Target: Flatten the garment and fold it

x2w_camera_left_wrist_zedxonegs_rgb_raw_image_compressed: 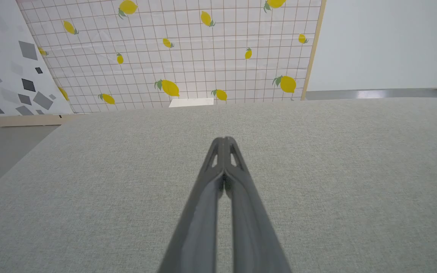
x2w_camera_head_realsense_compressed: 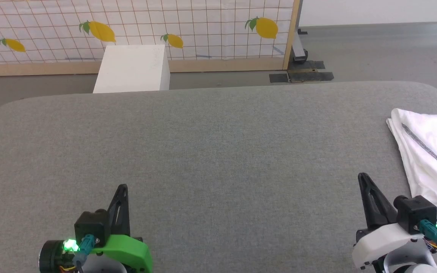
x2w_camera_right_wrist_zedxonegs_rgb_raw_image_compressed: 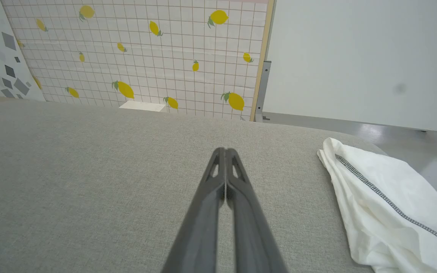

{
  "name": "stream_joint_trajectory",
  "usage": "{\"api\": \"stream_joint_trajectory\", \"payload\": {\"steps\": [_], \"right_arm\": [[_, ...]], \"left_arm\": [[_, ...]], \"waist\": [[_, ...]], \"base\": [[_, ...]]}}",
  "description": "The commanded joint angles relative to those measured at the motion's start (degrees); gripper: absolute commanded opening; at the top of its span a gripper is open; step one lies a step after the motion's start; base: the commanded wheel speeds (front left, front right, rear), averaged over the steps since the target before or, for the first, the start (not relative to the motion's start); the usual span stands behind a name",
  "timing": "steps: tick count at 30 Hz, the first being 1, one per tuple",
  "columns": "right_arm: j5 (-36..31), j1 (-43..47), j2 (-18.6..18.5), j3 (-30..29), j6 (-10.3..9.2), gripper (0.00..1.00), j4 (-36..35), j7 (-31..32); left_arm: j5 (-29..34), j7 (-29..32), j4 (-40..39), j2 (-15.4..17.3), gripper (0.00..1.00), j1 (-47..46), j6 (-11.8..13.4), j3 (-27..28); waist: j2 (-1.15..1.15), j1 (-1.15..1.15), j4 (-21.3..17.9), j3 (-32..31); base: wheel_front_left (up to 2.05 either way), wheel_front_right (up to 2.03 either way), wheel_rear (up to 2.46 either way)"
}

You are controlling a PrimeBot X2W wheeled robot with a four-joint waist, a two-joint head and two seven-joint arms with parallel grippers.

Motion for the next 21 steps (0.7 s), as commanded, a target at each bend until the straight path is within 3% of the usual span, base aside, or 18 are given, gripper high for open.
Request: {"api": "stream_joint_trajectory", "payload": {"steps": [1, 21], "right_arm": [[0.00, -1.14, 0.12, 0.24, -0.07, 0.00, 0.21, 0.25], [0.01, -2.30, 0.15, 1.67, -0.09, 0.00, 0.51, 1.22]], "left_arm": [[0.31, 0.26, 0.17, -0.28, 0.00, -1.16, -0.32, 0.28], [1.77, 2.83, 0.92, -0.59, 0.00, -3.04, -1.16, 1.85]], "waist": [[0.00, 0.00, -0.01, -0.02], [0.00, 0.00, -0.17, -0.43]], "base": [[0.00, 0.00, 0.00], [0.00, 0.00, 0.00]]}}
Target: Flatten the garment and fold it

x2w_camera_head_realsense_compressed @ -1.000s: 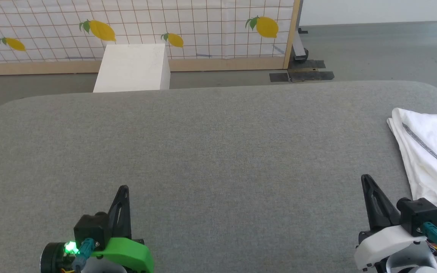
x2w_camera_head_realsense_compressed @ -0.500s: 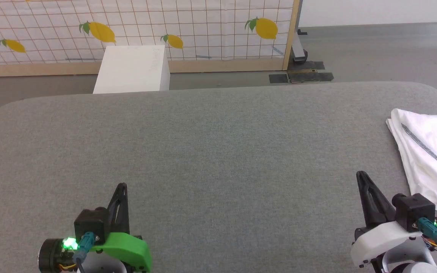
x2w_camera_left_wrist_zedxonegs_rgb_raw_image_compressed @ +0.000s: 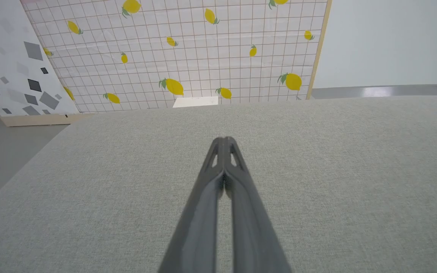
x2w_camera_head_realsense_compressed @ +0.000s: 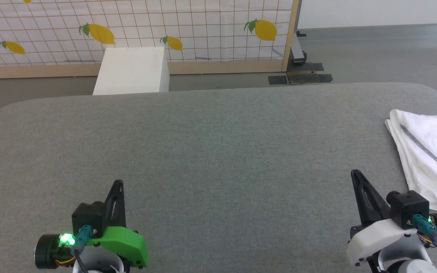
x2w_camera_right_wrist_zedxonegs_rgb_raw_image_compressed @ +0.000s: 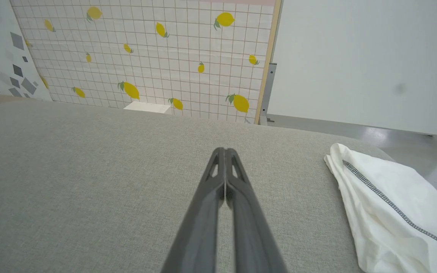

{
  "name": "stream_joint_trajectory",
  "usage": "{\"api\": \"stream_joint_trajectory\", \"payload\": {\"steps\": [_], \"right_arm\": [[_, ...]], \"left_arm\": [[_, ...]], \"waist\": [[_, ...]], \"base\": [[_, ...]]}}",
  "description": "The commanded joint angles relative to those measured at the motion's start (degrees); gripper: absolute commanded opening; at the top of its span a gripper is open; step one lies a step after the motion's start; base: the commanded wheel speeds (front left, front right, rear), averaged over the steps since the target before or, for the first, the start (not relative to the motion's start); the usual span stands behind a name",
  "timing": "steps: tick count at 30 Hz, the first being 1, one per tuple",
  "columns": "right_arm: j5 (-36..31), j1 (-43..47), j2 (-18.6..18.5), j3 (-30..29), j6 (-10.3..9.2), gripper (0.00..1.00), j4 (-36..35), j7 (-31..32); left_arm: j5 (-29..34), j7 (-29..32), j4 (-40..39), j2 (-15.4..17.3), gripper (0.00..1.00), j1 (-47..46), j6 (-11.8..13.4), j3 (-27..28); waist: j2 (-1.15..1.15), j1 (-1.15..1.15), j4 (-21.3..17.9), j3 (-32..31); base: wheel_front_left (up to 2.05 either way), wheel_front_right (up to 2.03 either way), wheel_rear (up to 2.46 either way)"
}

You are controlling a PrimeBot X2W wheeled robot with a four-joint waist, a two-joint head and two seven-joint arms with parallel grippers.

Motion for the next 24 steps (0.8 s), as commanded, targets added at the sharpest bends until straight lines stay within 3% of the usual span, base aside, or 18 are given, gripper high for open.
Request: {"api": "stream_joint_trajectory", "payload": {"steps": [1, 24], "right_arm": [[0.01, -1.14, 0.15, 0.27, -0.09, 0.00, 0.21, 0.12], [0.02, -1.67, 0.16, 0.93, -0.10, 0.00, 0.35, 0.57]], "left_arm": [[0.62, 0.33, 0.19, -0.34, 0.00, -1.26, -0.59, 0.24], [1.29, 1.51, 0.53, -0.48, 0.00, -2.12, -0.97, 0.96]], "waist": [[0.00, 0.00, -0.01, -0.03], [0.00, 0.00, -0.08, -0.21]], "base": [[0.00, 0.00, 0.00], [0.00, 0.00, 0.00]]}}
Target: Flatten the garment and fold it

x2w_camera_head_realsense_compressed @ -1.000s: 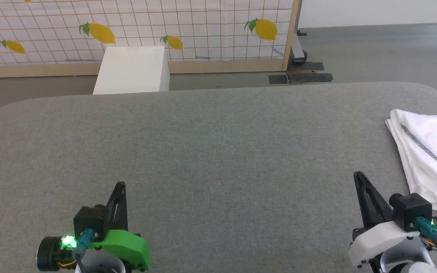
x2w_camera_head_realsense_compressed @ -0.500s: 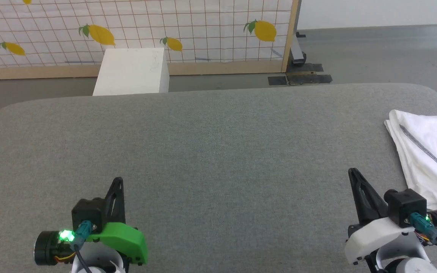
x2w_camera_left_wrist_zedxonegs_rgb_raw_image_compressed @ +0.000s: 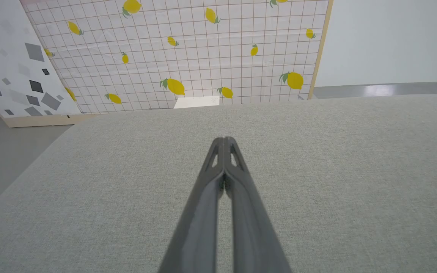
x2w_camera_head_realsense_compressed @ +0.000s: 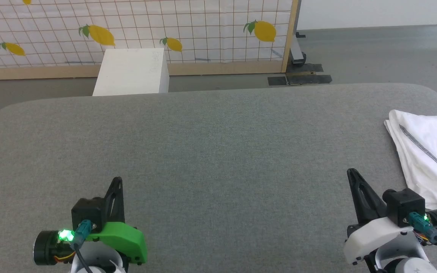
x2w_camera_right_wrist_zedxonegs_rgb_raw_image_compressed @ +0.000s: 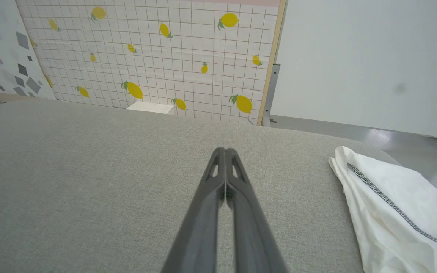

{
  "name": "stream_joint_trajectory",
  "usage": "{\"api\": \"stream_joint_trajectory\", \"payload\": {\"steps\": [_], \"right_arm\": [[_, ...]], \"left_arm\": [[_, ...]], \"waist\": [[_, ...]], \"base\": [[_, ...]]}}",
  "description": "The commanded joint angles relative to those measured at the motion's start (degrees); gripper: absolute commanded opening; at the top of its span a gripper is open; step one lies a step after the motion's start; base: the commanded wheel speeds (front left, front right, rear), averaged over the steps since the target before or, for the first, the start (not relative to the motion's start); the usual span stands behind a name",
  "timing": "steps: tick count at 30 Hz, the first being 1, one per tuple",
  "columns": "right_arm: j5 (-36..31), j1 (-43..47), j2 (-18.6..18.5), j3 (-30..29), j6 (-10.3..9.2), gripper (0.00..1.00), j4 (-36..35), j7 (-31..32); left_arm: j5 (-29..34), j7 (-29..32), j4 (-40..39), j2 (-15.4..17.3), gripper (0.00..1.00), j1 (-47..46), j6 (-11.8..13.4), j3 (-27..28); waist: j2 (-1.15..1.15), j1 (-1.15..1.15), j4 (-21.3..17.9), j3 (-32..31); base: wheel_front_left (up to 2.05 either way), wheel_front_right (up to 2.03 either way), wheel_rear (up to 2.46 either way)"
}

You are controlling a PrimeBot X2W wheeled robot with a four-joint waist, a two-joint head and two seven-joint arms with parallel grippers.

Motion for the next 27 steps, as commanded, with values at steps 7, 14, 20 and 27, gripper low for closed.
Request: {"api": "stream_joint_trajectory", "payload": {"steps": [7, 14, 20, 27], "right_arm": [[0.02, -1.06, 0.15, 0.10, -0.10, 0.00, 0.15, 0.01], [0.02, -1.06, 0.15, 0.10, -0.10, 0.00, 0.15, 0.01], [0.02, -1.06, 0.15, 0.10, -0.10, 0.00, 0.15, 0.01], [0.02, -1.06, 0.15, 0.10, -0.10, 0.00, 0.15, 0.01]], "left_arm": [[0.59, 0.08, 0.20, -0.30, 0.00, -1.02, -0.44, 0.21], [0.59, 0.08, 0.20, -0.30, 0.00, -1.02, -0.44, 0.21], [0.59, 0.08, 0.20, -0.30, 0.00, -1.02, -0.44, 0.21], [0.59, 0.08, 0.20, -0.30, 0.00, -1.02, -0.44, 0.21]], "waist": [[0.00, 0.00, 0.00, 0.00], [0.00, 0.00, 0.00, 0.00], [0.00, 0.00, 0.00, 0.00], [0.00, 0.00, 0.00, 0.00]], "base": [[0.00, 0.00, 0.00], [0.00, 0.00, 0.00], [0.00, 0.00, 0.00], [0.00, 0.00, 0.00]]}}
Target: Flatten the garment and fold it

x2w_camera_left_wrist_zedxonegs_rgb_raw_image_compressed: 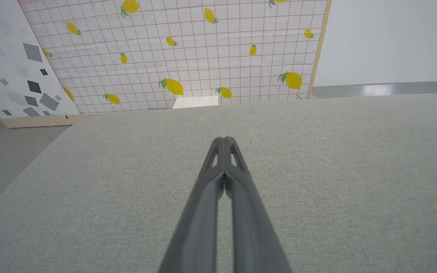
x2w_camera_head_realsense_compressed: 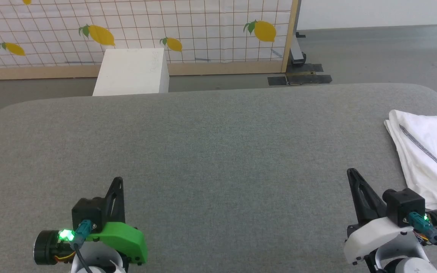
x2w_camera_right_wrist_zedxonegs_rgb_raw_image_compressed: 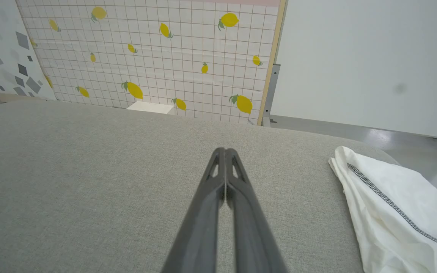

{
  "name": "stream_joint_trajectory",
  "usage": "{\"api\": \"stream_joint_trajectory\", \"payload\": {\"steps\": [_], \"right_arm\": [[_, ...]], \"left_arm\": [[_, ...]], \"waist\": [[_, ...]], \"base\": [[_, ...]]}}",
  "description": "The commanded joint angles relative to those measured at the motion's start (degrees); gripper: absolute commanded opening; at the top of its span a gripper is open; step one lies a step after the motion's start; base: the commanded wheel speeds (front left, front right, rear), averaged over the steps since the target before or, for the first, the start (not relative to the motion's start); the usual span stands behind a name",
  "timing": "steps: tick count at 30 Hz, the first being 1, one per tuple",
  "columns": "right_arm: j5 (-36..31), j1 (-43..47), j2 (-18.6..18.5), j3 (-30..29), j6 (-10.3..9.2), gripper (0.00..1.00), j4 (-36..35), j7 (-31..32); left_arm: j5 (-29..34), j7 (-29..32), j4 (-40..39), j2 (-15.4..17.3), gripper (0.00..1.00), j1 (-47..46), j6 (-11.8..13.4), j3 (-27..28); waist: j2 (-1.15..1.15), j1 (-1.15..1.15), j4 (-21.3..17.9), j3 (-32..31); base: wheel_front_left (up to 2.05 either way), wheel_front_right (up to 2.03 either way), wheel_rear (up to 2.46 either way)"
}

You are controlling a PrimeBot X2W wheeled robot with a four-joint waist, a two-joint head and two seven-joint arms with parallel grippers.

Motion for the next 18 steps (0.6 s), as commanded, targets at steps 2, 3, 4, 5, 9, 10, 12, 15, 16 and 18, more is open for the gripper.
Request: {"api": "stream_joint_trajectory", "payload": {"steps": [2, 3, 4, 5, 9, 10, 12, 15, 16, 18], "right_arm": [[0.02, -1.05, 0.15, 0.08, -0.10, 0.00, 0.14, 0.01], [0.02, -1.05, 0.15, 0.08, -0.10, 0.00, 0.14, 0.01], [0.02, -1.05, 0.15, 0.08, -0.10, 0.00, 0.14, 0.01], [0.02, -1.05, 0.15, 0.08, -0.10, 0.00, 0.14, 0.01], [0.02, -1.05, 0.15, 0.08, -0.10, 0.00, 0.14, 0.01], [0.02, -1.05, 0.15, 0.08, -0.10, 0.00, 0.14, 0.01], [0.02, -1.05, 0.15, 0.08, -0.10, 0.00, 0.14, 0.01], [0.02, -1.05, 0.15, 0.08, -0.10, 0.00, 0.14, 0.01], [0.02, -1.05, 0.15, 0.08, -0.10, 0.00, 0.14, 0.01], [0.02, -1.05, 0.15, 0.08, -0.10, 0.00, 0.14, 0.01]], "left_arm": [[0.59, 0.08, 0.20, -0.29, 0.00, -1.02, -0.05, 0.20], [0.59, 0.08, 0.20, -0.29, 0.00, -1.02, -0.05, 0.20], [0.59, 0.08, 0.20, -0.29, 0.00, -1.02, -0.05, 0.20], [0.59, 0.08, 0.20, -0.29, 0.00, -1.02, -0.05, 0.20], [0.59, 0.08, 0.20, -0.29, 0.00, -1.02, -0.05, 0.20], [0.59, 0.08, 0.20, -0.29, 0.00, -1.02, -0.05, 0.20], [0.59, 0.08, 0.20, -0.29, 0.00, -1.02, -0.05, 0.20], [0.59, 0.08, 0.20, -0.29, 0.00, -1.02, -0.05, 0.20], [0.59, 0.08, 0.20, -0.29, 0.00, -1.02, -0.05, 0.20], [0.59, 0.08, 0.20, -0.29, 0.00, -1.02, -0.05, 0.20]], "waist": [[0.00, 0.00, 0.00, 0.00], [0.00, 0.00, 0.00, 0.00], [0.00, 0.00, 0.00, 0.00], [0.00, 0.00, 0.00, 0.00], [0.00, 0.00, 0.00, 0.00], [0.00, 0.00, 0.00, 0.00], [0.00, 0.00, 0.00, 0.00], [0.00, 0.00, 0.00, 0.00], [0.00, 0.00, 0.00, 0.00], [0.00, 0.00, 0.00, 0.00]], "base": [[0.00, 0.00, 0.00], [0.00, 0.00, 0.00], [0.00, 0.00, 0.00], [0.00, 0.00, 0.00], [0.00, 0.00, 0.00], [0.00, 0.00, 0.00], [0.00, 0.00, 0.00], [0.00, 0.00, 0.00], [0.00, 0.00, 0.00], [0.00, 0.00, 0.00]]}}
